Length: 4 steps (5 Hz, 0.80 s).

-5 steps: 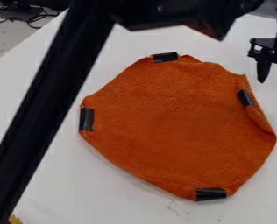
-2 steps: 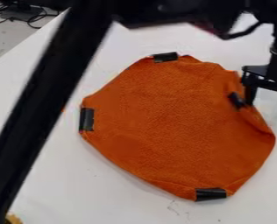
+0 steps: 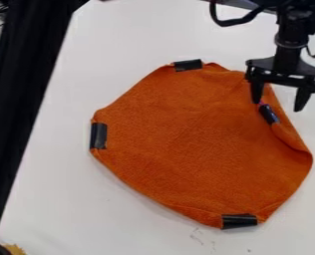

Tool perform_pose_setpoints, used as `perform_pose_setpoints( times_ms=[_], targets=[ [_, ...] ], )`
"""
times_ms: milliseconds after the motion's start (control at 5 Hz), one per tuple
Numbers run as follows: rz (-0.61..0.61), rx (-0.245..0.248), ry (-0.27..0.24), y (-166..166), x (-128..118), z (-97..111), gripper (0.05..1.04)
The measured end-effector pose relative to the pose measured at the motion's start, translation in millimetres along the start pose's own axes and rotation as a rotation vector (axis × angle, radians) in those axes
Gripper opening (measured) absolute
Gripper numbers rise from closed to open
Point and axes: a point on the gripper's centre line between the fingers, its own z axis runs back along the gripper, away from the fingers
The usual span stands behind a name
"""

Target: Unfold cloth from bottom left to top right

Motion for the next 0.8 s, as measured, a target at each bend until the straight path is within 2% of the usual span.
perform_pose_setpoints(
  times_ms=[200,600,800],
  targets=[
    [-0.045,0.002,-0.038,-10.9,13.4,20.5,1.001],
    [-0.018,-0.049,0.029,-12.0,5.3,4.0,1.001],
    [-0.005,-0.016,0.075,-3.7,-6.7,-6.1,1.001]
  ],
)
